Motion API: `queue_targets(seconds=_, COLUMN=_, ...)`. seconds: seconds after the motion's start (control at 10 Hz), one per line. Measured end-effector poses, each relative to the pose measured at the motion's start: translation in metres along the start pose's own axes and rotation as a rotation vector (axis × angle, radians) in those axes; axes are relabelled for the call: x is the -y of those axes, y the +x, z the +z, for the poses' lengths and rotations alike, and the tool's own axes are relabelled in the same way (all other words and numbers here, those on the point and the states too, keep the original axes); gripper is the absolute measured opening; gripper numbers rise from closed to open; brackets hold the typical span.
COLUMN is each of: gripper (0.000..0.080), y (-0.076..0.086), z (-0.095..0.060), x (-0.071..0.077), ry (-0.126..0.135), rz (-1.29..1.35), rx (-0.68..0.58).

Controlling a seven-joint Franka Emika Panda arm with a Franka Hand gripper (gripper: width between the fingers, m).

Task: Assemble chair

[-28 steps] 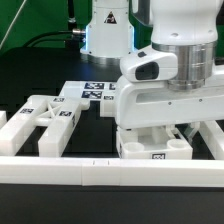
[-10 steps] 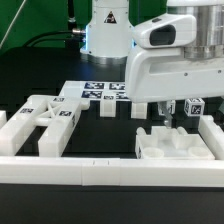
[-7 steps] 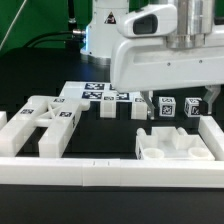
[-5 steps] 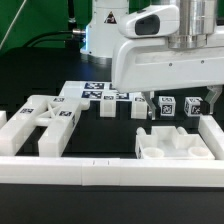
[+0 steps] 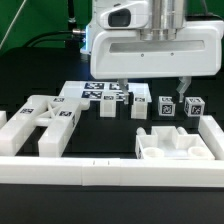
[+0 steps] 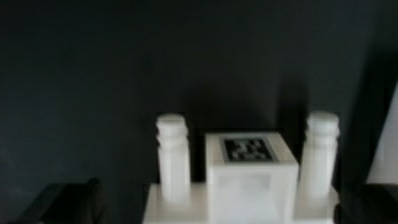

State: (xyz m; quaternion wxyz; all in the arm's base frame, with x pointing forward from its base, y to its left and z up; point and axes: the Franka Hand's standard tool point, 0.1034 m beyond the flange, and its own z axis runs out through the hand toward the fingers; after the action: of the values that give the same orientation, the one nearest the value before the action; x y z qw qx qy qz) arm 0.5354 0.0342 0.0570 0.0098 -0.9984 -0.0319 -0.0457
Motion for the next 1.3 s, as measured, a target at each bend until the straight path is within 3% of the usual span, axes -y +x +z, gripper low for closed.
queue_targets(seconds=0.5, gripper=0.0648, y=-0.003, z=0.001, x=0.002, ry=0.003, rz=-0.002, rx=0.036)
queue_targets(seconds=0.7, gripper=0.0648, y=-0.024, z=0.003, x=-0.002, ry=0.007, rz=0.021, rx=0.200)
queue_targets(seconds=0.9, gripper=0.0648, y=-0.035, z=0.008, x=-0.004, ry=0.013, rz=0.025, rx=0.337)
queue_targets(seconds=1.3, gripper=0.0648, y=-0.039, z=0.008, x=0.000, ry=0.030, rz=0.022, rx=0.620)
